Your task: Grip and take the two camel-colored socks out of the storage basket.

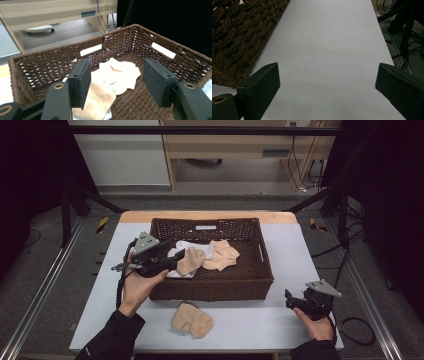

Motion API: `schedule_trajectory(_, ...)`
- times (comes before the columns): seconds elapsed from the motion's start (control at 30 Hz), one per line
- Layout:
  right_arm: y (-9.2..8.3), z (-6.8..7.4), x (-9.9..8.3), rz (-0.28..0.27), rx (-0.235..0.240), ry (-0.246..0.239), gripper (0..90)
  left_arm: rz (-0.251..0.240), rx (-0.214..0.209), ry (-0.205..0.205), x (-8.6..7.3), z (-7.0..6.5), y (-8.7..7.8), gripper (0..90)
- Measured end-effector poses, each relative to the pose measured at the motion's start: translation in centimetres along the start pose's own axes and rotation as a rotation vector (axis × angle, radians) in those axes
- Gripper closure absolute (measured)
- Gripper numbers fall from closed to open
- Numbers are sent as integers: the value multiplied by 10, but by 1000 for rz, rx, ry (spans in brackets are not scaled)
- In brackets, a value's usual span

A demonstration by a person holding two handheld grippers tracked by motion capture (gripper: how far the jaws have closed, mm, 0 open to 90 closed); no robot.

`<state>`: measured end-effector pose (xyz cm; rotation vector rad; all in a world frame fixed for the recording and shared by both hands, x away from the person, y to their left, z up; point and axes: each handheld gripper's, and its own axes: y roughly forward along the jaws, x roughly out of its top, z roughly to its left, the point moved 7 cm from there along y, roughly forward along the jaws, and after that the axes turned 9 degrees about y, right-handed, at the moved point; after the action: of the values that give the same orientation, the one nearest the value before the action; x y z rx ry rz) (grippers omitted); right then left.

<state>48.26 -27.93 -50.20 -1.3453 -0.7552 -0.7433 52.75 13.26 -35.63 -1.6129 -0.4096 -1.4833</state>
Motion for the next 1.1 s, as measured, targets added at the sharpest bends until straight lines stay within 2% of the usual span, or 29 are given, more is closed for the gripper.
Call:
schedule_trajectory(0.27, 1, -1, 0, 0, -1, 7, 57, 23, 25, 18, 10, 7, 20, 396)
schedule_trajectory(0.43, 1, -2, 1, -4, -5, 1, 57, 27, 45, 5, 11, 13, 32, 389)
schedule_trajectory(0.57, 1, -2, 1, -6, -7, 2, 57, 45, 66, 0, 8, 19, 47, 386)
schedule_trajectory(0.77, 2, -2, 1, -4, -7, 3, 57, 36, 118, -1, 6, 32, 69, 404)
schedule_trajectory(0.9, 2, -2, 1, -5, -5, 1, 57, 43, 117, -14, 0, 35, 82, 414)
schedule_trajectory(1.1, 2, -2, 1, -8, -6, -2, 57, 88, 117, 0, -12, 34, 103, 414)
